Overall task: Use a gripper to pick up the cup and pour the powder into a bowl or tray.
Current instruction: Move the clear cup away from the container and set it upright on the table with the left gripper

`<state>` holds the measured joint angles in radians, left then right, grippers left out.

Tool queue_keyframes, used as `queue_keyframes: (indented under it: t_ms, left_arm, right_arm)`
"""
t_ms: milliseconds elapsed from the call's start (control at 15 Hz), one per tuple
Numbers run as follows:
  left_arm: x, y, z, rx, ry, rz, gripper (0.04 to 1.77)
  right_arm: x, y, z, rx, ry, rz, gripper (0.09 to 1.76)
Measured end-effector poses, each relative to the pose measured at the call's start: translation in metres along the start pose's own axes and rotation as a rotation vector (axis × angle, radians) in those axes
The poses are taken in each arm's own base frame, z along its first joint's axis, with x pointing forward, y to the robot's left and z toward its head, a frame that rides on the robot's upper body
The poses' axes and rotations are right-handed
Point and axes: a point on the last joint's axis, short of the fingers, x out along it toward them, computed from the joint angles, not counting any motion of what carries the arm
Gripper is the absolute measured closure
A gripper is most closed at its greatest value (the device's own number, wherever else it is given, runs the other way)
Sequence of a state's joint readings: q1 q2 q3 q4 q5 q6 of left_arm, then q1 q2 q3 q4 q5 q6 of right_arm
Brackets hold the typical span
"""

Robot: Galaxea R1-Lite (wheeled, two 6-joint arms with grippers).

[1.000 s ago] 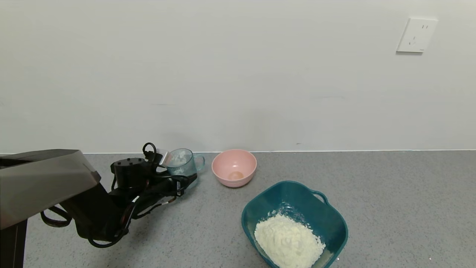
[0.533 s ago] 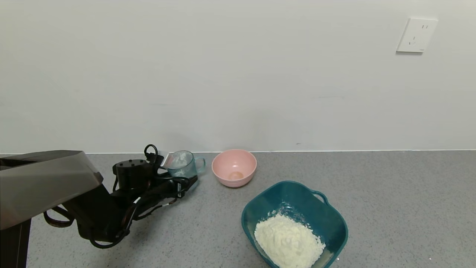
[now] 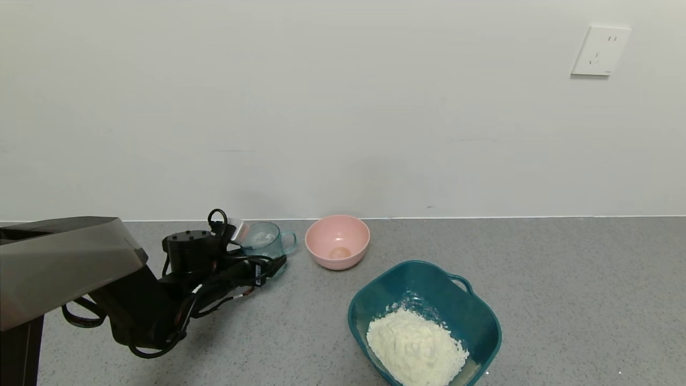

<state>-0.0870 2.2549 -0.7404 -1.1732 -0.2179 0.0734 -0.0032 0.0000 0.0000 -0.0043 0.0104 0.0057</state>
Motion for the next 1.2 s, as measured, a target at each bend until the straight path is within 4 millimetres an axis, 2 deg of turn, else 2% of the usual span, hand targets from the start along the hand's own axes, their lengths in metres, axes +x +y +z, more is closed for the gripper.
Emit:
queue_keyframes:
  t_ms: [1200]
  left_arm:
    - [-0.0024, -0.0012, 0.0008, 0.006, 0.004, 0.000, 0.11]
  right_arm:
    - [0.0000, 0.0000, 0.0000, 0.000, 0.000, 0.000, 0.14]
